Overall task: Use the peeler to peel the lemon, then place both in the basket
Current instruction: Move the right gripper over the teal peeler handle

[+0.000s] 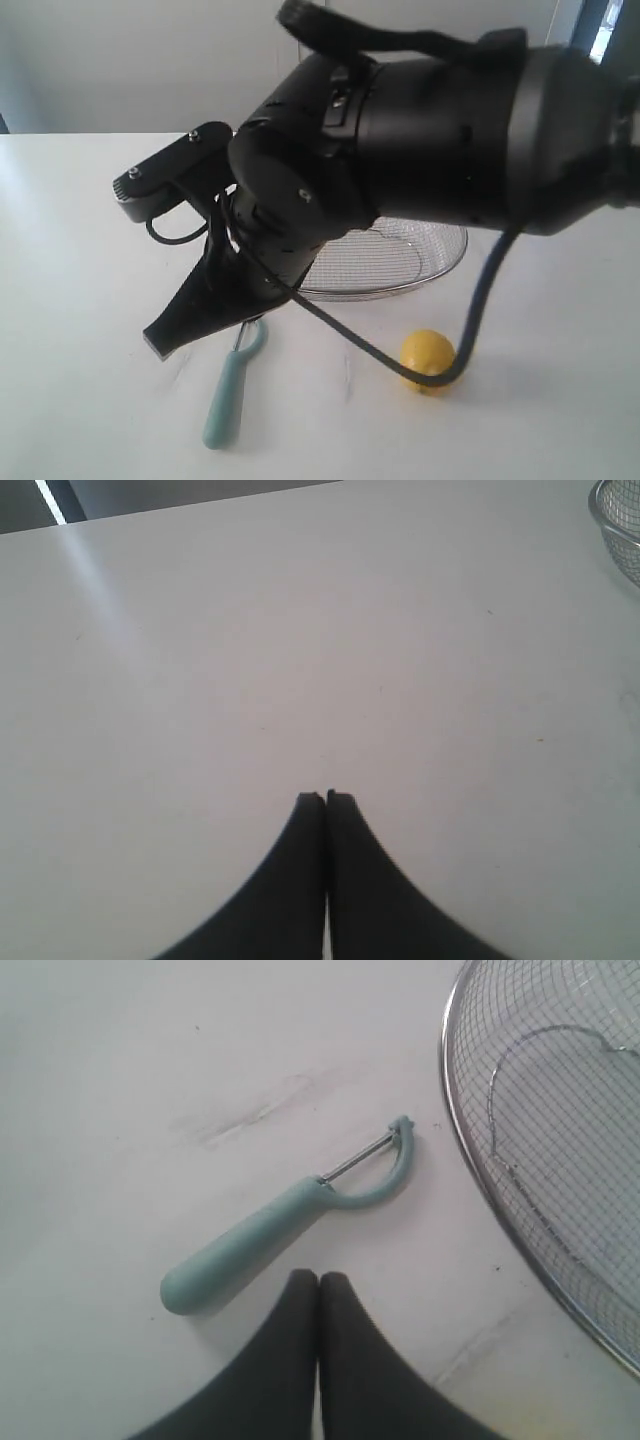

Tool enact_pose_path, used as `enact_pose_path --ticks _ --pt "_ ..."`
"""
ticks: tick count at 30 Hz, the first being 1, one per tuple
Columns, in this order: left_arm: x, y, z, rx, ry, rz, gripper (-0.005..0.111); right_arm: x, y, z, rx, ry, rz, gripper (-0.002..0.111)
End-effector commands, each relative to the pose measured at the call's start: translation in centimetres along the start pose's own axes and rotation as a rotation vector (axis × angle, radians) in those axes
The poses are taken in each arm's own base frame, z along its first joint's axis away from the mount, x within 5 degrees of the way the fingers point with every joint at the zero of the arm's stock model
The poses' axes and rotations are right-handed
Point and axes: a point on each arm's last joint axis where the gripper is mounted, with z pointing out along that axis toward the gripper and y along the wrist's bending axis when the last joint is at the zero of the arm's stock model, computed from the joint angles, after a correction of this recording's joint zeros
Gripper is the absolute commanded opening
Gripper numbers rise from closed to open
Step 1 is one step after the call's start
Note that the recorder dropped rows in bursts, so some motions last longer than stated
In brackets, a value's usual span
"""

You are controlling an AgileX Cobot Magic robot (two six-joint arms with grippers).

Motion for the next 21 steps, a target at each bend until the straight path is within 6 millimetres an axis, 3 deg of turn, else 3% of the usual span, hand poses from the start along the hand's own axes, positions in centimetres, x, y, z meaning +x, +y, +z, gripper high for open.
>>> enact_pose_path --ticks 1,3,9,10,21 --pt "0.1 -0.1 0.0 0.007 -0.005 -0.004 0.000 -0.2 0.5 1.6 0.005 0.016 0.075 0.000" --pt "0.1 -0.1 0.0 0.007 -0.005 -0.004 0.000 -0.2 0.7 2.6 -0.003 0.015 0.151 0.003" --pt "0.1 -0.1 0.0 0.007 -0.005 -0.004 0.000 0.1 1.4 5.0 -0.036 0.046 0.322 0.049" --pt "0.1 -0.1 0.0 0.007 -0.005 -0.004 0.000 0.2 1.5 5.3 -0.038 0.056 0.327 0.052" --pt "0.1 -0.1 0.0 0.007 -0.005 -0.004 0.000 1.6 2.1 8.3 -0.026 0.187 0.467 0.050"
